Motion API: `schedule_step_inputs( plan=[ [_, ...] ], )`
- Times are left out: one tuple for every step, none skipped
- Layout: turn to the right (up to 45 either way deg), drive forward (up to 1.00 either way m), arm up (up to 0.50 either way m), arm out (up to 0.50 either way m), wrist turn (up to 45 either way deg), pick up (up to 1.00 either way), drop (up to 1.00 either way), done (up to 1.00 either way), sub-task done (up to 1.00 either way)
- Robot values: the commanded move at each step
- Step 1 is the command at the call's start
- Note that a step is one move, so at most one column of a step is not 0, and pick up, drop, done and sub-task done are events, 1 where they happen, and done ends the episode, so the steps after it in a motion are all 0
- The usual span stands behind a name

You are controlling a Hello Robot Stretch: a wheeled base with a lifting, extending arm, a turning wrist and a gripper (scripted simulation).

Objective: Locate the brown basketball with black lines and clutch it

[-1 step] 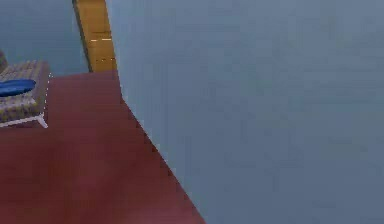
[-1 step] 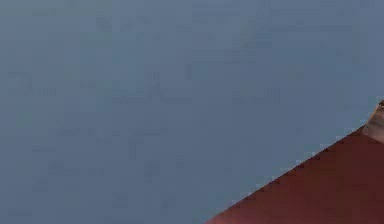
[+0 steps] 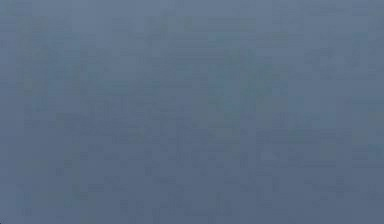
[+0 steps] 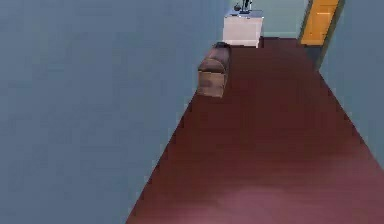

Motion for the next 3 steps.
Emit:
schedule_step_inputs(
  plan=[
    [45.0,0.00,0.00,0.00,0.0,0.00,0.00,0.00,0.00],
    [45.0,0.00,0.00,0.00,0.0,0.00,0.00,0.00,0.00],
    [24.0,0.00,0.00,0.00,0.0,0.00,0.00,0.00,0.00]
  ],
)
